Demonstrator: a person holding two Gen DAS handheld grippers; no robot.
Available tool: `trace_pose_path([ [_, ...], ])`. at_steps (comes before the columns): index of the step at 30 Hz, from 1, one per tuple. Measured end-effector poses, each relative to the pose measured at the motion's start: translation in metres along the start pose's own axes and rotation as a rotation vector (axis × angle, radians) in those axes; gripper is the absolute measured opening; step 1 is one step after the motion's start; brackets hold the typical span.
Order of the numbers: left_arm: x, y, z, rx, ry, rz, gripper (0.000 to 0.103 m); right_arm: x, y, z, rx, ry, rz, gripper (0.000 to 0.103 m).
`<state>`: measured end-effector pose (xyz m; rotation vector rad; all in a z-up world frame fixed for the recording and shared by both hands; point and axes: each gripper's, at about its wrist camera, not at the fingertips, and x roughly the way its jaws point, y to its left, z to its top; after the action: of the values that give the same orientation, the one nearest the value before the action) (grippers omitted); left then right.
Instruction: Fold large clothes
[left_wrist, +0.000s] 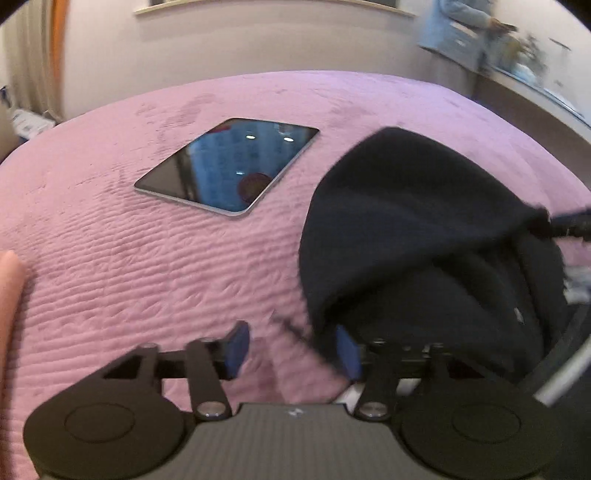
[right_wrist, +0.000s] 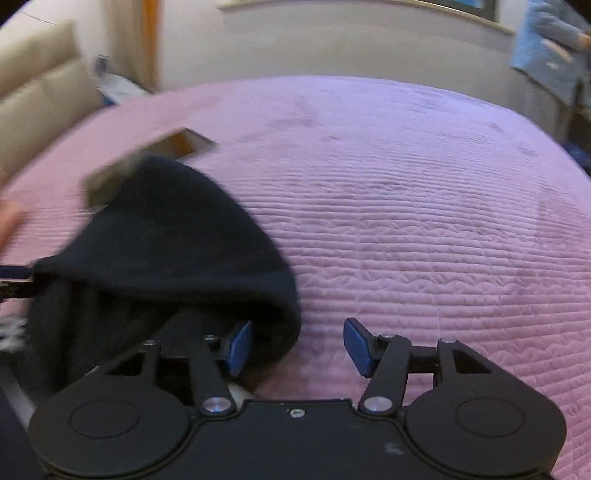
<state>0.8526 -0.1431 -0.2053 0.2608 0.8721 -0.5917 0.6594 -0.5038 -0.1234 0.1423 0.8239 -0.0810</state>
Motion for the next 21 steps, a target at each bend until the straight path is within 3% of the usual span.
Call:
trace_pose_path([
  [3, -0.017, 0.016, 0.004, -0.045, -0.005, -0.042, 0.057, -0.012, 0.003, 0.012, -0.016, -0.048, 0.002, 0.068],
  [6, -0.027, 0.018, 0.038, -0.110, -0.117, -0.085, 0.060, 0.002, 0.014, 0.042, -0.002, -0.077, 0.043, 0.070],
  [8, -0.013, 0.013, 0.065, -0.154, -0.149, -0.122, 0.068, 0.026, 0.024, 0.064, 0.001, -0.082, 0.061, 0.078],
  [12, 0.051, -0.007, 0.106, -0.112, -0.067, -0.133, 0.069, 0.090, 0.038, 0.089, 0.017, -0.016, 0.064, 0.078],
  [15, 0.099, -0.019, 0.122, -0.066, 0.020, -0.052, 0.062, 0.120, 0.045, 0.092, -0.024, 0.032, 0.058, 0.078],
  [18, 0.119, -0.015, 0.123, -0.098, 0.040, -0.104, 0.063, 0.135, 0.040, 0.088, -0.022, 0.084, 0.127, 0.078],
  [20, 0.130, -0.016, 0.124, -0.111, 0.057, -0.121, 0.051, 0.137, 0.042, 0.087, -0.024, 0.088, 0.113, 0.076],
  [21, 0.130, -0.019, 0.124, -0.107, 0.057, -0.133, 0.032, 0.135, 0.044, 0.086, -0.030, 0.080, 0.110, 0.070],
])
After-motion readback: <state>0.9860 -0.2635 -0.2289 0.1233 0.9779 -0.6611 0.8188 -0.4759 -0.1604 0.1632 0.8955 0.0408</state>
